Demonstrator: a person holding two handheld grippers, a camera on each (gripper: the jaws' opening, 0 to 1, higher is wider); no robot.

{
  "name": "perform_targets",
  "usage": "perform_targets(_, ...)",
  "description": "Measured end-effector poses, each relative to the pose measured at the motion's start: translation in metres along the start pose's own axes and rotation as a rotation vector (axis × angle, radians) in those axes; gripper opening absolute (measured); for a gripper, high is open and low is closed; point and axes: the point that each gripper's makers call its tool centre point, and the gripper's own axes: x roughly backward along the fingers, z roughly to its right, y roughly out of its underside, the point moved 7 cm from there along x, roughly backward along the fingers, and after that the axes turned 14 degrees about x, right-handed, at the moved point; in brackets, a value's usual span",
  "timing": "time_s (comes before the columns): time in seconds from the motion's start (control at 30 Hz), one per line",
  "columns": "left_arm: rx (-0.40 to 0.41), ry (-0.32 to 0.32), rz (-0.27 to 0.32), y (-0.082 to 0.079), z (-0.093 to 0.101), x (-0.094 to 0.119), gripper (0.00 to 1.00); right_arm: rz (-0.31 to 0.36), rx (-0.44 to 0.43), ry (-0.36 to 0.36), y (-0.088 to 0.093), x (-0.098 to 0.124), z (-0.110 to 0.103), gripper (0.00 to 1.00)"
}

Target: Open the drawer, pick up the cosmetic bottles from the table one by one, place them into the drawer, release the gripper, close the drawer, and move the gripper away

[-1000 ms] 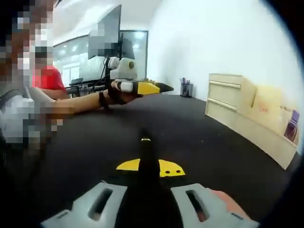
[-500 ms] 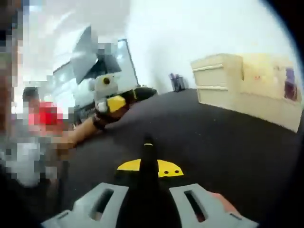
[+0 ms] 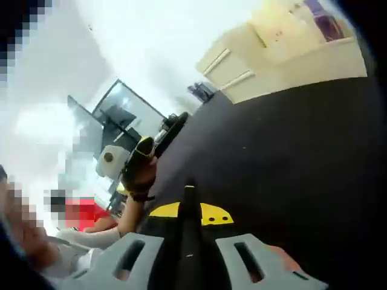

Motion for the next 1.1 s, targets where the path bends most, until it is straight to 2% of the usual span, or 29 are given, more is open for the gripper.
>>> perform_targets(0.03,-0.051,-0.013,-0.016,0.0,0.001,-0.002,0.45,-0.015,-0.006,0.019,0.0,0.002,-0.001,0.06)
perform_targets(0.1,-0.108,-0.029,-0.034,0.001,0.005,-0.006,0.45,-0.007,0.01,0.02,-0.004,0.006,-0.005,0.06)
perform_targets(0.17,-0.176,-0.036,-0.077,0.003,0.013,-0.012,0.45,-0.001,0.026,0.022,-0.008,0.009,-0.012,0.06)
perform_targets(0.27,-0.224,-0.076,-0.167,0.01,0.019,-0.018,0.36,0.007,0.058,0.032,-0.011,0.012,-0.022,0.07)
perform_targets(0.33,-0.266,-0.11,-0.164,0.01,0.021,-0.022,0.33,-0.01,0.161,0.097,-0.01,0.013,-0.026,0.07)
perform_targets(0.37,-0.302,-0.117,-0.18,0.011,0.022,-0.023,0.33,-0.018,0.21,0.131,-0.01,0.014,-0.028,0.07)
perform_targets(0.43,-0.323,-0.129,-0.204,0.013,0.026,-0.026,0.33,-0.016,0.278,0.174,-0.011,0.015,-0.033,0.07)
perform_targets(0.53,-0.456,-0.185,-0.242,0.017,0.031,-0.031,0.33,-0.015,0.3,0.181,-0.01,0.014,-0.042,0.07)
perform_targets(0.6,-0.59,-0.269,-0.259,0.018,0.035,-0.034,0.3,-0.014,0.322,0.193,-0.009,0.012,-0.046,0.07)
perform_targets(0.63,-0.667,-0.294,-0.29,0.02,0.038,-0.035,0.29,-0.007,0.323,0.198,-0.01,0.012,-0.046,0.07)
perform_targets(0.67,-0.708,-0.281,-0.308,0.025,0.042,-0.038,0.29,0.0,0.325,0.203,-0.011,0.011,-0.046,0.07)
perform_targets(0.73,-0.759,-0.299,-0.343,0.03,0.047,-0.043,0.28,0.001,0.326,0.208,-0.011,0.009,-0.046,0.07)
perform_targets(0.8,-0.766,-0.298,-0.339,0.033,0.052,-0.047,0.27,0.014,0.33,0.223,-0.014,0.009,-0.044,0.07)
perform_targets(0.87,-0.828,-0.344,-0.356,0.033,0.051,-0.048,0.26,0.017,0.337,0.24,-0.014,0.009,-0.044,0.07)
perform_targets(0.9,-0.853,-0.388,-0.354,0.031,0.049,-0.048,0.24,0.012,0.351,0.252,-0.014,0.009,-0.045,0.07)
perform_targets(0.93,-0.876,-0.395,-0.361,0.031,0.05,-0.048,0.22,0.015,0.365,0.271,-0.014,0.009,-0.044,0.07)
perform_targets(1.1,-0.814,-0.394,-0.353,0.03,0.056,-0.049,0.17,0.023,0.398,0.288,-0.014,0.008,-0.046,0.07)
